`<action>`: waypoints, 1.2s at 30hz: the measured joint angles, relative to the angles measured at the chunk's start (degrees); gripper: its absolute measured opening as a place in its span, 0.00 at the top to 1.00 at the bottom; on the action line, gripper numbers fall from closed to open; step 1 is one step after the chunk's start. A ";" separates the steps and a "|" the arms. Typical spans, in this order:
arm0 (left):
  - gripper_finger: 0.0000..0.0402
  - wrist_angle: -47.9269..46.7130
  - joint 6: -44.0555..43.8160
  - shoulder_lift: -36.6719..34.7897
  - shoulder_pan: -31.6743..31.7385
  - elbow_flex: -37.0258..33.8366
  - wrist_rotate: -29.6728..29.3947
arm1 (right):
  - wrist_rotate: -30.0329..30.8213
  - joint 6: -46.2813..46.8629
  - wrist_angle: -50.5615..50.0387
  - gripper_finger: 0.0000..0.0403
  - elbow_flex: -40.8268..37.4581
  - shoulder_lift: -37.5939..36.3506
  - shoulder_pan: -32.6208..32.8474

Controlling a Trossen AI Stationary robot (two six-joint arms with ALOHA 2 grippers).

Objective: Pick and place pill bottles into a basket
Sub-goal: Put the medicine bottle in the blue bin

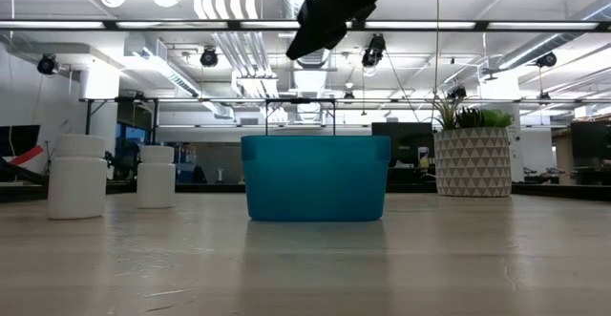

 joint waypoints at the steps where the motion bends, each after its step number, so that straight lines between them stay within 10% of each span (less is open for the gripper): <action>1: 0.83 -1.14 -1.48 -0.19 -0.02 -0.02 -0.83 | 0.11 0.08 2.12 0.52 -1.31 -0.69 0.32; 23: 0.83 -8.71 -15.97 -0.80 -0.15 -2.10 5.01 | 15.81 -3.48 30.08 0.63 -33.17 -32.43 0.66; 36: 0.83 -15.59 -18.14 3.14 -0.22 5.76 15.85 | 17.14 -4.20 33.23 0.68 -35.79 -34.07 0.37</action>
